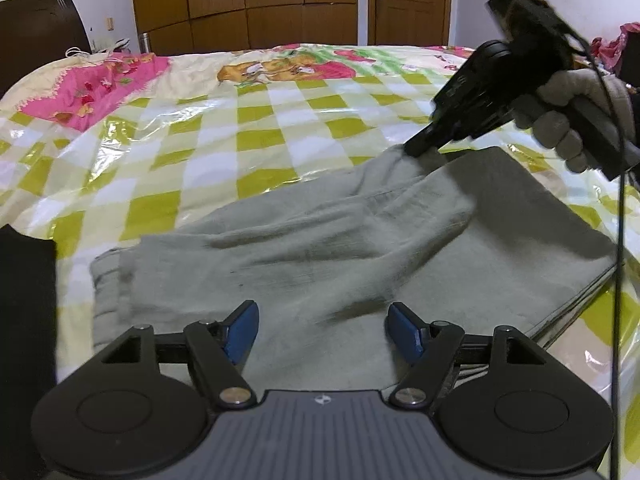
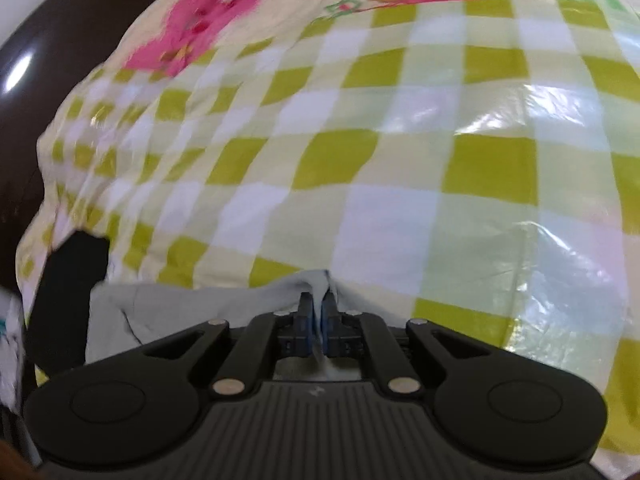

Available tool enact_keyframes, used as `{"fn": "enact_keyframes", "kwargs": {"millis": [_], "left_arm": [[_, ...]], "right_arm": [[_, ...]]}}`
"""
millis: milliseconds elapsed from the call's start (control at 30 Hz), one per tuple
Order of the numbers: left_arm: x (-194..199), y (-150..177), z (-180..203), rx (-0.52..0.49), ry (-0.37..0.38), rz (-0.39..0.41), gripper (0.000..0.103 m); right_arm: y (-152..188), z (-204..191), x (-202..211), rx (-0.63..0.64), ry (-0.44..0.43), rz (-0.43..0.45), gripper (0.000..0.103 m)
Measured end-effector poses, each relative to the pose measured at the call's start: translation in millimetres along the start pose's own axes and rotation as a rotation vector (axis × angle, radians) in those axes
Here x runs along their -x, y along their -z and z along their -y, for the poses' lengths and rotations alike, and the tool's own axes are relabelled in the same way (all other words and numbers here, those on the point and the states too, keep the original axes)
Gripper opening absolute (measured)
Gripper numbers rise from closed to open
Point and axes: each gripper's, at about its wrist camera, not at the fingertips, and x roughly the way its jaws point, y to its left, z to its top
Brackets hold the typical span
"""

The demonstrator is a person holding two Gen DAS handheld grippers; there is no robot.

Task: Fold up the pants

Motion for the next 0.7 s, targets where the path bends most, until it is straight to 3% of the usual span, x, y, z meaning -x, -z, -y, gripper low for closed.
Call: {"fn": "enact_keyframes", "kwargs": {"millis": [67, 167, 267, 367, 500, 600, 700], "left_arm": [[2, 1, -3, 0.011, -0.004, -0.007, 0.083], [8, 0, -1, 0.008, -0.016, 0.011, 0.083], [12, -4, 3, 0.007, -0.009, 0.045, 0.083], [11, -10, 8, -0.004, 0.004, 0.059, 0.083], [1, -16, 16, -0.022, 0.022, 0.051, 0.083], [-12, -13, 16, -0.053, -0.054, -0.006, 0.084], [-10, -5, 5, -0.020, -0.061, -0.041, 0.087]], "right_arm": [[3, -1, 15, 0.020, 0.057, 0.050, 0.012], [11, 3, 44, 0.045, 0.105, 0.102, 0.012], [32, 2, 77, 0.065, 0.108, 0.154, 0.012], [60, -13, 92, 0.119, 0.087, 0.131, 0.012], [80, -29, 71, 0.156, -0.005, 0.028, 0.012], [72, -29, 43, 0.139, 0.022, 0.020, 0.012], [60, -16, 31, 0.058, 0.056, 0.043, 0.009]]}}
